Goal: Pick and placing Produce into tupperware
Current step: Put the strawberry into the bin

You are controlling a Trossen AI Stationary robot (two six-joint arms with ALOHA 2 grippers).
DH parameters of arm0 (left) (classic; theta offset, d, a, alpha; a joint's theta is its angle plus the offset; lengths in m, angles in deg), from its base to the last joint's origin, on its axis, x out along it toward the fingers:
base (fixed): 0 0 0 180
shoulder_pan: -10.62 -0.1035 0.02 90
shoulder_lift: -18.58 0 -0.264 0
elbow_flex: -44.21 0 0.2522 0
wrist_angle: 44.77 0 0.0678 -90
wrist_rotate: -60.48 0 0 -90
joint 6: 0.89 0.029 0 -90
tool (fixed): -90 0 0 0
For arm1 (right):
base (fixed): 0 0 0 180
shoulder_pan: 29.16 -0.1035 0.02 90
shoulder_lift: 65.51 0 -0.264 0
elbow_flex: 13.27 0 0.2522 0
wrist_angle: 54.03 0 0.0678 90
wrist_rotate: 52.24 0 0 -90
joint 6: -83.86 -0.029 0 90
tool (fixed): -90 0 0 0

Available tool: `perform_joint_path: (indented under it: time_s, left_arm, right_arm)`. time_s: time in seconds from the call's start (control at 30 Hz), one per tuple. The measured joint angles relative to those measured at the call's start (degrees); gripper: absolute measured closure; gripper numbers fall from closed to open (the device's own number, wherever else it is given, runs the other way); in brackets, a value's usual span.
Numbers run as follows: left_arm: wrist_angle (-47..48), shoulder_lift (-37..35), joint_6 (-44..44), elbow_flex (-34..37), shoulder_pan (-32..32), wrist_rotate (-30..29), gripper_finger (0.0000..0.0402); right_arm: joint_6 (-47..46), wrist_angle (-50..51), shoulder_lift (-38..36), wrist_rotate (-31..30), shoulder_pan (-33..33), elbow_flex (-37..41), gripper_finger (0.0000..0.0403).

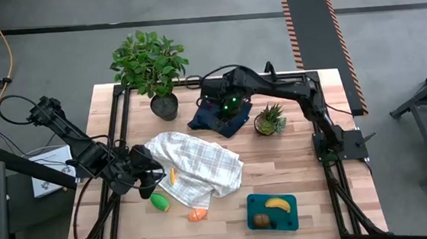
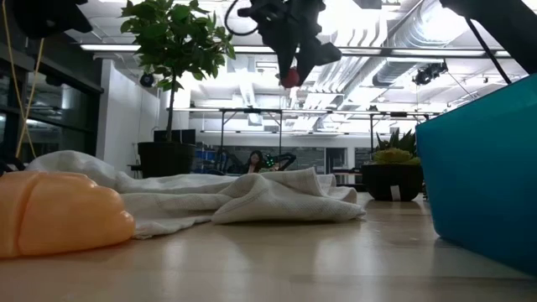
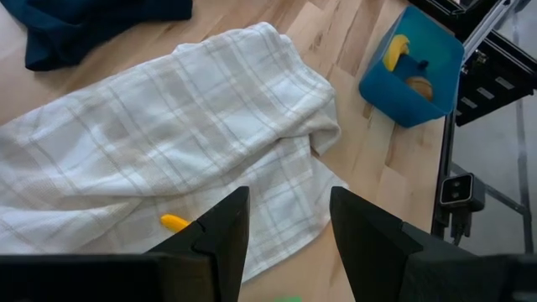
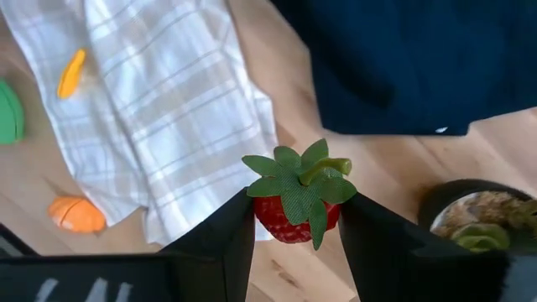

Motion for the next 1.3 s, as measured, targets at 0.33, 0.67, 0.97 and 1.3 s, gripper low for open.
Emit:
perform_joint_path:
  time_s: [0.33, 0.67, 0.97, 1.3]
  left_arm:
    - [0.0, 0.0, 0.1, 0.0, 0.0, 1.9, 0.0245]
    - [0.0, 0.0, 2.3, 0.0, 0.0, 2.2, 0.0245]
    - [0.0, 0.0, 2.3, 0.0, 0.0, 2.4, 0.0245]
    - [0.0, 0.0, 2.3, 0.0, 0.0, 3.9, 0.0245]
  right_arm:
    - [-5.0, -0.2, 0.0, 0.0, -5.2, 0.0, 0.0258]
    - [-13.1, -0.2, 0.0, -1.8, -10.6, 0.0, 0.0258]
    - [-21.7, -0.2, 0.0, -1.8, -15.6, 0.0, 0.0258]
    - [-28.4, -0.2, 0.0, -2.9, -21.2, 0.0, 0.0258]
